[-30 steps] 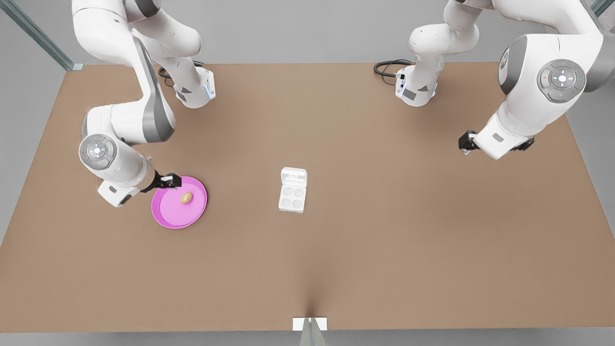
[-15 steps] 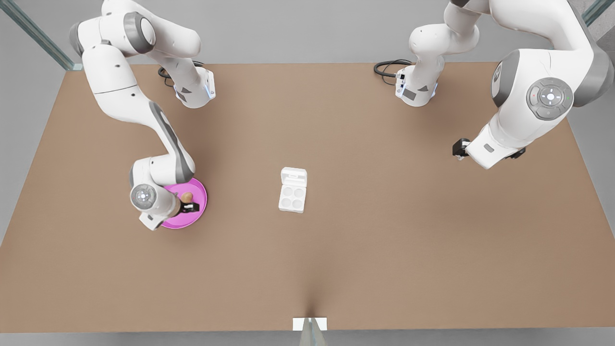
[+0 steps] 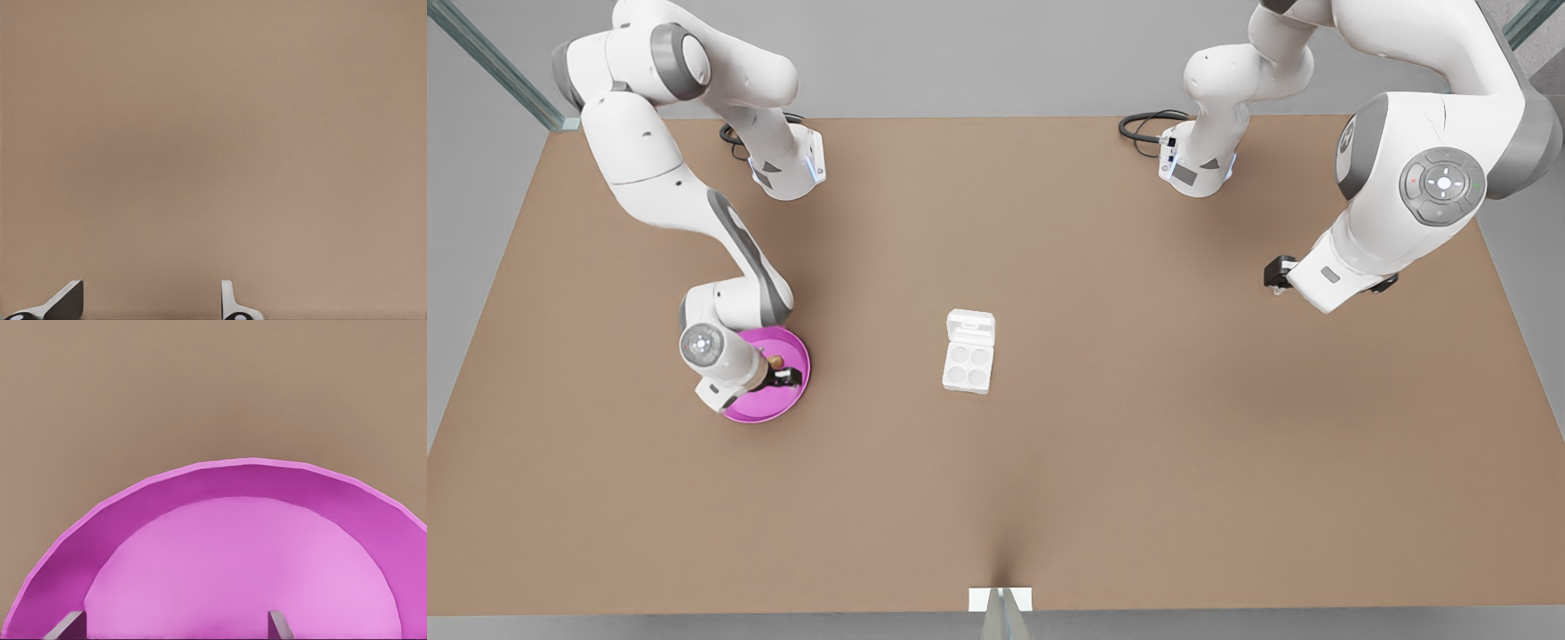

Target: Pack egg into the box and close the box lid

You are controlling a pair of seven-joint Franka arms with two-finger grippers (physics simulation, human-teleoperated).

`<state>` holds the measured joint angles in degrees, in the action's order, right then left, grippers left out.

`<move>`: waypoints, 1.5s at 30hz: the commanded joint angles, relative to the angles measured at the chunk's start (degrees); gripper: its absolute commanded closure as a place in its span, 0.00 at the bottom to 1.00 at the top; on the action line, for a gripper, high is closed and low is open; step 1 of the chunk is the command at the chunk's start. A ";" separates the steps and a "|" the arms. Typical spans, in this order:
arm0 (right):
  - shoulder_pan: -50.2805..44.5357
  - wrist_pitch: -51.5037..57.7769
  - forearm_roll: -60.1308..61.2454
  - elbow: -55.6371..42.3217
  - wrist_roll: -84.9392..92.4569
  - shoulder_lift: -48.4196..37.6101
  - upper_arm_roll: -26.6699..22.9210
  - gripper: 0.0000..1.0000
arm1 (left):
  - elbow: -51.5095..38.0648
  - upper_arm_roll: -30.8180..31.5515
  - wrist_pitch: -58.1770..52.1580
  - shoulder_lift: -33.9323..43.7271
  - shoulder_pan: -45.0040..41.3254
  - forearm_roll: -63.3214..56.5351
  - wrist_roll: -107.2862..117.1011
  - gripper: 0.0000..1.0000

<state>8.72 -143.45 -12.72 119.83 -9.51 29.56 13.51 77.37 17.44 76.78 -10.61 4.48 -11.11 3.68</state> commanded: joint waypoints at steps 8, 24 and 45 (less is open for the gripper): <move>0.68 -5.35 0.15 4.98 -1.13 -2.84 0.02 0.00 | -0.03 0.05 -0.85 0.06 -0.08 -0.05 -0.08 0.00; 1.48 -8.95 0.24 9.46 -2.18 -4.25 0.02 0.58 | 0.15 0.05 -1.02 -0.02 -0.08 -0.05 -0.08 0.00; -21.28 24.01 4.45 -34.75 -40.15 6.47 8.37 0.57 | 0.15 0.14 -3.04 -0.02 -0.44 -0.23 0.19 0.00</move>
<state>-11.24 -124.76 -8.58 86.15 -19.61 35.30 21.85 77.54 17.51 74.12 -10.67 4.04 -11.30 3.77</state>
